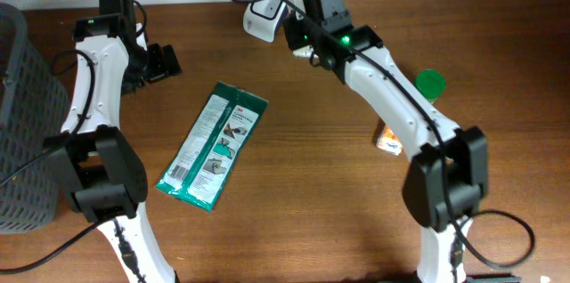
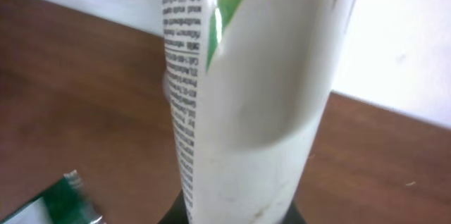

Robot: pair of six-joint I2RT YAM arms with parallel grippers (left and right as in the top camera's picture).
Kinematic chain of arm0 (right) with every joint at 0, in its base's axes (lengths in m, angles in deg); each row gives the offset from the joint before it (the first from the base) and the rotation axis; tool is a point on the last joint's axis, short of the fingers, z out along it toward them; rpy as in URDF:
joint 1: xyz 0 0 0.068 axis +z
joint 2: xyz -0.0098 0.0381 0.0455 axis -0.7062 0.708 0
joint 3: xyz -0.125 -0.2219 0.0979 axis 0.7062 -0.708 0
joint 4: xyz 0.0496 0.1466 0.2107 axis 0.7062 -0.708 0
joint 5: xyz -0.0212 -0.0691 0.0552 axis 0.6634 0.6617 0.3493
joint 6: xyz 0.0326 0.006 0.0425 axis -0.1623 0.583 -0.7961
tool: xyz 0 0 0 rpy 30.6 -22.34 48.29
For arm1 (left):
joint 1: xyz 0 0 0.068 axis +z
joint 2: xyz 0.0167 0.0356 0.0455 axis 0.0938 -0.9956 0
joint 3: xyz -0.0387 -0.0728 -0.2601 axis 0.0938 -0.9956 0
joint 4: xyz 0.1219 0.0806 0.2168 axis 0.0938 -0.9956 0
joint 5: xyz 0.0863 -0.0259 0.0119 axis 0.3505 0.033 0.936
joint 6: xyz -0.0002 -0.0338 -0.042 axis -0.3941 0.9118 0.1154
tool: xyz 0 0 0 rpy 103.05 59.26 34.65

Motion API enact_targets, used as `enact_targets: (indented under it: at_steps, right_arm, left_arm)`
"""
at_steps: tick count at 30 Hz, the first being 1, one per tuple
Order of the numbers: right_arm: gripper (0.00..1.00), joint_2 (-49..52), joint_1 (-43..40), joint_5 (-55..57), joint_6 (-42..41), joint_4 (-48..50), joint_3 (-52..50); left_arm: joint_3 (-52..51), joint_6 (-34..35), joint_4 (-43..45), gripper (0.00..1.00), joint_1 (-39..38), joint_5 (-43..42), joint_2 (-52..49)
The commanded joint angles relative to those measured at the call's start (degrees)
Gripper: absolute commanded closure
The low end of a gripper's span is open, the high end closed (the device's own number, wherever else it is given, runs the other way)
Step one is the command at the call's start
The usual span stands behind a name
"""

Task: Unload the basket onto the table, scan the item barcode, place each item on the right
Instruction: 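Raise the white tube up under the scanner with the right gripper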

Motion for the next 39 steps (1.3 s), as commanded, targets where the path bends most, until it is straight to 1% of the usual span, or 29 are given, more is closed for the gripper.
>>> enact_targets:
  at_steps: [1,3,4,5,6,9,12,22,33,35,39]
  right_arm:
    - [0.96,6.7,2.0,12.1,11.5,-0.3,12.4]
    - [0.96,11.5,3.3,18.7,19.5,1.8,15.9]
    - [0.96,14.5,4.0,24.0,25.4,6.6,16.1]
    - [0.96,15.7,4.1,25.5,27.8,9.0,16.1]
    - [0.96,17.2,4.1,25.6,29.9,12.9,16.0]
    - [0.96,20.3,3.6,25.2,33.2,19.9,15.9]
    - [0.96,23.4,3.0,26.1,36.1,21.4,15.9]
    - [0.96,24.0,2.6,26.7,36.1,16.7,15.9]
    - [0.96,23.4,2.7,26.7,36.0,15.8,15.9]
    - [0.96,21.9,2.6,26.0,32.9,15.0,15.9]
    - [0.96,16.8,2.6,19.8,26.0,9.3,16.0]
  left_arm:
    - [0.8,0.1,0.1,0.01,0.1,0.3,-0.4]
    - [0.8,0.1,0.1,0.01,0.1,0.3,-0.4]
    - [0.8,0.1,0.1,0.01,0.1,0.3,-0.4]
    - [0.8,0.1,0.1,0.0,0.1,0.3,-0.4]
    - [0.8,0.1,0.1,0.01,0.1,0.3,-0.4]
    - [0.8,0.1,0.1,0.0,0.1,0.3,-0.4]
    - [0.8,0.1,0.1,0.0,0.1,0.3,-0.4]
    - [0.8,0.1,0.1,0.01,0.1,0.3,-0.4]
    - [0.8,0.1,0.1,0.01,0.1,0.3,-0.4]
    - [0.8,0.1,0.1,0.0,0.1,0.3,-0.4]
    - [0.8,0.1,0.1,0.01,0.1,0.3,-0.4]
